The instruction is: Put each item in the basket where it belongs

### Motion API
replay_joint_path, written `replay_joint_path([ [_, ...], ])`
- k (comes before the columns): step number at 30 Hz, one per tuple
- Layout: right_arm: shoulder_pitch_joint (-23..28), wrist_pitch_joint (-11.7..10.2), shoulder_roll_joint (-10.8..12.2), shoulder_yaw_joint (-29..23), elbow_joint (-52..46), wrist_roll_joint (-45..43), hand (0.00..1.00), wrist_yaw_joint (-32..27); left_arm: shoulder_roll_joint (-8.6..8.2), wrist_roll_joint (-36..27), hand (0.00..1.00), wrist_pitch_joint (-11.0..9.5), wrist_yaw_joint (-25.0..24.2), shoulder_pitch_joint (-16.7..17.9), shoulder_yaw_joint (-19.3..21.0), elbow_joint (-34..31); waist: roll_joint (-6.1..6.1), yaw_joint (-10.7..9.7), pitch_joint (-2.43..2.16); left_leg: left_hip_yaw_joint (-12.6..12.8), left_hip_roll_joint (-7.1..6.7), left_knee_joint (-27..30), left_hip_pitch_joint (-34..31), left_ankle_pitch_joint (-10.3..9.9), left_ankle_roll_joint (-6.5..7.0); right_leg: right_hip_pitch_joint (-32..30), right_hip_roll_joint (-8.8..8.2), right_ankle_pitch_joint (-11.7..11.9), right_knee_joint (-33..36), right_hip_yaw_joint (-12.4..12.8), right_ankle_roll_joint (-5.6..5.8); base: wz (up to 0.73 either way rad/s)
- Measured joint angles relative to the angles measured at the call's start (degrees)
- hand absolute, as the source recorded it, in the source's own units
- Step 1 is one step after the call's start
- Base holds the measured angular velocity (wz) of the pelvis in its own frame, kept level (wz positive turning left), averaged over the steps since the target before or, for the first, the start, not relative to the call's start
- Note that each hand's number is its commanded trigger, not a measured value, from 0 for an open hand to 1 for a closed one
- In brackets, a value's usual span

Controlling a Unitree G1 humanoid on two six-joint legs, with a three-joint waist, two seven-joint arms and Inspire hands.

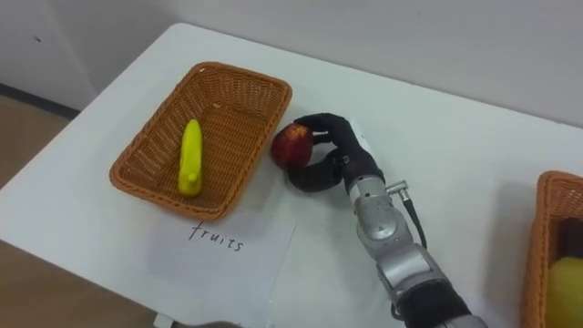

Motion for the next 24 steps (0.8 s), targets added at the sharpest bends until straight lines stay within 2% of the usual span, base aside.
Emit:
replay_joint_path([
  [5,0.01,0.1,0.02,0.1,0.0,0.03,1.0,0.23,0.0,0.0,0.0,0.01,0.0,0.01,0.02,0.0,-0.03,0.01,-0.2,0.01,0.0,0.08,0.07,0.0,0.0,0.09,0.0,0.0,0.02,-0.03,0.0,0.0],
  [14,0.41,0.07,0.04,0.07,0.01,1.24,1.0,0.35,0.0,-0.01,0.0,0.01,0.0,0.46,0.62,0.04,-0.02,-0.07,-0.2,-0.07,-0.02,0.15,0.56,0.0,0.0,0.74,-0.02,0.0,-0.1,-0.12,0.0,0.0],
  [20,2.65,0.11,0.66,-0.71,-1.32,1.2,1.0,0.64,-0.12,-0.16,0.0,-0.13,0.16,0.73,3.53,0.0,-0.11,-0.65,-0.24,-0.12,-0.02,-0.06,1.39,0.0,0.0,1.52,-0.01,0.0,-0.13,-0.1,0.01,0.0],
  [23,3.32,-0.04,0.91,-1.13,-1.61,1.09,1.0,1.18,-0.25,-0.31,0.0,-0.15,0.58,0.65,5.54,0.05,-0.29,-1.74,-0.37,-0.26,-0.08,-0.05,1.21,0.0,0.0,1.57,0.0,0.0,-0.1,-0.04,0.01,0.02],
  [24,3.66,-0.11,0.92,-1.3,-1.74,1.1,1.0,1.21,-0.22,-0.3,0.0,-0.19,0.72,0.61,5.62,0.0,-0.59,-1.77,-0.57,-0.26,-0.08,-0.02,1.24,0.0,0.0,1.61,0.0,0.0,-0.1,-0.04,0.0,0.0],
])
